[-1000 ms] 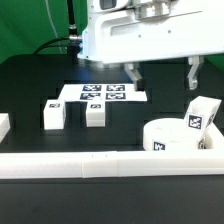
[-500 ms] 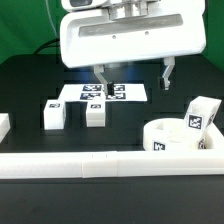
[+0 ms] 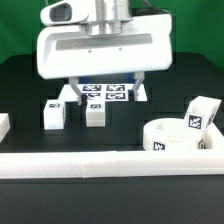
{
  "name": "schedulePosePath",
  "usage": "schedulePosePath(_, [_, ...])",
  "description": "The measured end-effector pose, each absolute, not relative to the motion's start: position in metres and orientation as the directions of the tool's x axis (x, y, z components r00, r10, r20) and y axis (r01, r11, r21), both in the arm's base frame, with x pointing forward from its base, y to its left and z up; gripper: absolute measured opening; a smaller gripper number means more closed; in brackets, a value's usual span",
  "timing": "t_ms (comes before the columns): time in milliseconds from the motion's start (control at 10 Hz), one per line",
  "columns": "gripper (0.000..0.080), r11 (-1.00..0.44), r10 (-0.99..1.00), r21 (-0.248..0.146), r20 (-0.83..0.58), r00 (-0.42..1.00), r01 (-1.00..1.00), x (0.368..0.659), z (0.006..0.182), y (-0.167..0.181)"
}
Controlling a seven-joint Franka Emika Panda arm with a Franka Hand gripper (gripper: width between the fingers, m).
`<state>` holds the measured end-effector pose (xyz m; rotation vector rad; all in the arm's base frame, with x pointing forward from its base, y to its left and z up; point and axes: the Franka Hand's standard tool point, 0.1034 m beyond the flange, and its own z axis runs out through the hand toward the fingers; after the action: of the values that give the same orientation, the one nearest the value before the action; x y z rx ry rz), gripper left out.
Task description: Assemble stool
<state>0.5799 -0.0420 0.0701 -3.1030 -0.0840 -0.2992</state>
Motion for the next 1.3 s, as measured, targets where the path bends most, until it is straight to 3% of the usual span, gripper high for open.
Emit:
schedulePosePath(200, [0.0649,-0.998,0.047,-0.019,0.190,0.981,0.051,0.579,0.069,-0.042])
schedulePosePath(700, [0.0649,-0.994,0.023,-0.109,-0.075,0.997,0.014,0.568,0.065,-0.028])
schedulePosePath(800, [0.0649,-0.996,0.009,-0.094,-0.138,0.990,-0.004,0.561,0.061,-0.037])
schedulePosePath(1000, [0.0649,-0.999,-0.039,-0.009,-0.306,0.951,-0.044,0.555,0.051,-0.057])
schedulePosePath(1300, [0.0649,-0.998,-0.035,-0.023,-0.484,0.874,-0.053,0.546,0.048,-0.053])
